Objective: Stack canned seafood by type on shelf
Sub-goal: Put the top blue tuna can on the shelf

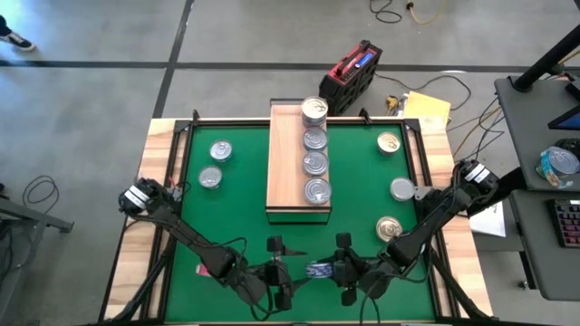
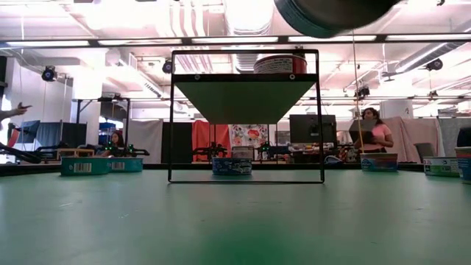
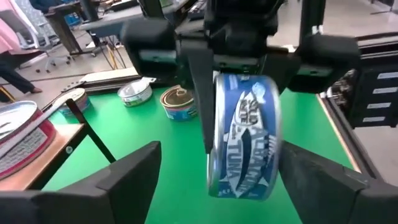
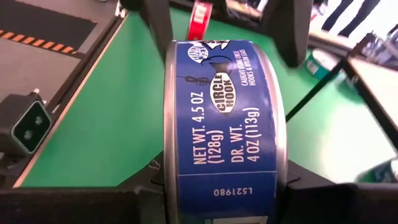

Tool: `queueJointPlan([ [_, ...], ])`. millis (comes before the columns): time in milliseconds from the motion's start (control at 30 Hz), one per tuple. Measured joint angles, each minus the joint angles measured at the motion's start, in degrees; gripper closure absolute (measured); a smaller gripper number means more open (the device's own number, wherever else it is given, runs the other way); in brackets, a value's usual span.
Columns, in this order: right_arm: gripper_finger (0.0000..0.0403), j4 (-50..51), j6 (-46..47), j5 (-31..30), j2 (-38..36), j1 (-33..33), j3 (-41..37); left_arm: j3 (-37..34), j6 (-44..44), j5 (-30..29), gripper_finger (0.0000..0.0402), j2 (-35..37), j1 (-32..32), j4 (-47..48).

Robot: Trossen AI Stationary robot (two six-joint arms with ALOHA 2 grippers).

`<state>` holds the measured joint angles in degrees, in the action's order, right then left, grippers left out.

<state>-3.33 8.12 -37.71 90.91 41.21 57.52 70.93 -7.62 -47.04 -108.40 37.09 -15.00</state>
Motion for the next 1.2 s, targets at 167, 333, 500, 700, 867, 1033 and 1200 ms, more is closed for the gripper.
queueJointPlan([
  [167, 0.0283, -2.9, -3.0, 0.1, 0.0, 0.0, 0.0, 1.1, 0.1, 1.4, 0.0110, -2.1, -0.4, 0.1],
  [333, 0.0283, -4.4, -4.7, 0.2, 0.0, 0.0, 0.0, 2.0, 1.4, -0.4, 0.0124, -2.6, -0.4, 0.0],
  [500, 0.0283, -4.7, -4.7, -0.4, 0.0, -0.1, 0.0, 2.5, 3.4, -1.3, 0.0184, -2.6, -0.4, 0.0],
  [700, 0.0283, -4.7, -4.4, -0.9, -0.1, -0.1, 0.0, 2.5, 4.5, -1.2, 0.0278, -2.6, -0.4, 0.1],
  [867, 0.0283, -4.6, -3.7, -0.4, -0.1, -0.3, 0.0, 2.5, 4.3, -1.3, 0.0278, -2.6, -0.4, 0.0],
  [1033, 0.0244, -4.7, -3.0, -0.8, -0.1, -0.3, 0.0, 2.5, 4.1, -2.0, 0.0279, -2.5, -0.4, 0.0],
  [1200, 0.0142, -4.9, -1.7, -0.9, -0.2, -0.2, 0.1, 2.5, 4.5, -2.8, 0.0279, -1.6, -0.5, 0.6],
])
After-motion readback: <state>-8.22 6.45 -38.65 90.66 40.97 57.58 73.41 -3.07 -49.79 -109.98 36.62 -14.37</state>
